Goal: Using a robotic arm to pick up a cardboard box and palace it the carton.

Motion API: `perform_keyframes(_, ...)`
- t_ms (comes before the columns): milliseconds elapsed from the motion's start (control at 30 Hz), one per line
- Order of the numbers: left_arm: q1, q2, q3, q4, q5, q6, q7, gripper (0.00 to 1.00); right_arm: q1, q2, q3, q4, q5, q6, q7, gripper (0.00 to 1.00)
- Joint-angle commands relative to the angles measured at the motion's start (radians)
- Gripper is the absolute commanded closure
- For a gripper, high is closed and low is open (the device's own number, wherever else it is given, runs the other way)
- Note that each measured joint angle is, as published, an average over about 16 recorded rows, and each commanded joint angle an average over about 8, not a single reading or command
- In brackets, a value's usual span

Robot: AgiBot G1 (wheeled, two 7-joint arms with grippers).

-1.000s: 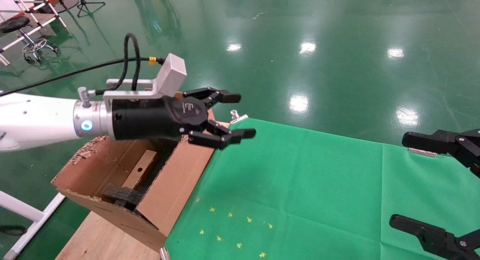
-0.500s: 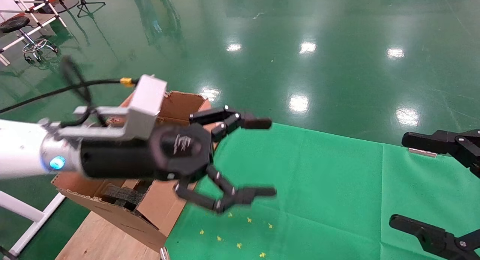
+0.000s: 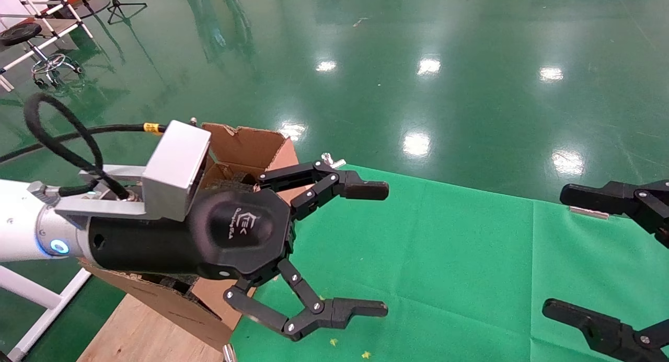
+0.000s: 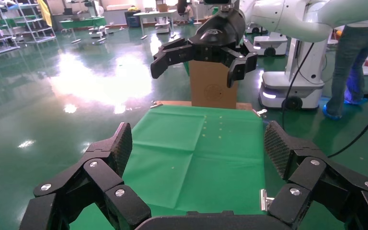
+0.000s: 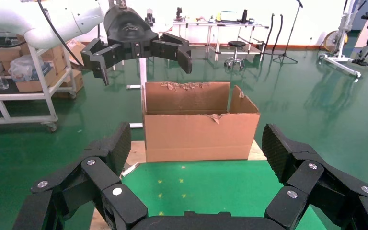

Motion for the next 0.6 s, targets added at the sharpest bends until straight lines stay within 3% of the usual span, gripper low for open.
perform_keyframes(33,-0.004,0.001,0.003,0.005,0.005,-0.002,-0.001,0.0,0.0,0.0,0.0,0.0,0.0,0.0,0.0,0.0)
perform_keyframes(600,-0.017,0.004,0.011,0.022,0.021,-0.009,-0.004,0.0,0.0,0.0,0.0,0.0,0.0,0.0,0.0,0.0)
